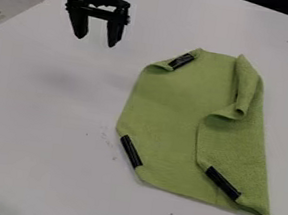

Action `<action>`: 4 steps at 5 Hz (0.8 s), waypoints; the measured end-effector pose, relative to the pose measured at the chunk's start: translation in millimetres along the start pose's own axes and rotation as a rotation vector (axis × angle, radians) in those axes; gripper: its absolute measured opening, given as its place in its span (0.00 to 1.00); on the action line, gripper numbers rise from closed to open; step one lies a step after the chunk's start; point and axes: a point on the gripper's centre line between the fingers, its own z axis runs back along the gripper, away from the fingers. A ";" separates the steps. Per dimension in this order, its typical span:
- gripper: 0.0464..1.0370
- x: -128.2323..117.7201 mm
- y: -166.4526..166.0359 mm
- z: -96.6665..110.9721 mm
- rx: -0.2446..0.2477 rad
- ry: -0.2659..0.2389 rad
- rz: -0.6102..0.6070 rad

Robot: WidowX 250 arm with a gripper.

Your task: Move the cloth from right to left on the table

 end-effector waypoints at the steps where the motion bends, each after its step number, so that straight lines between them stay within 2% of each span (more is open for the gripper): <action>1: 0.96 -5.3 -1.7 -17.2 -0.009 0.048 0.004; 2: 0.96 -19.3 -30.8 -27.0 -0.005 0.082 0.033; 3: 0.96 -29.0 -68.1 -32.0 0.025 0.105 -0.010; 4: 0.96 -43.5 -93.9 -29.4 0.037 0.069 -0.023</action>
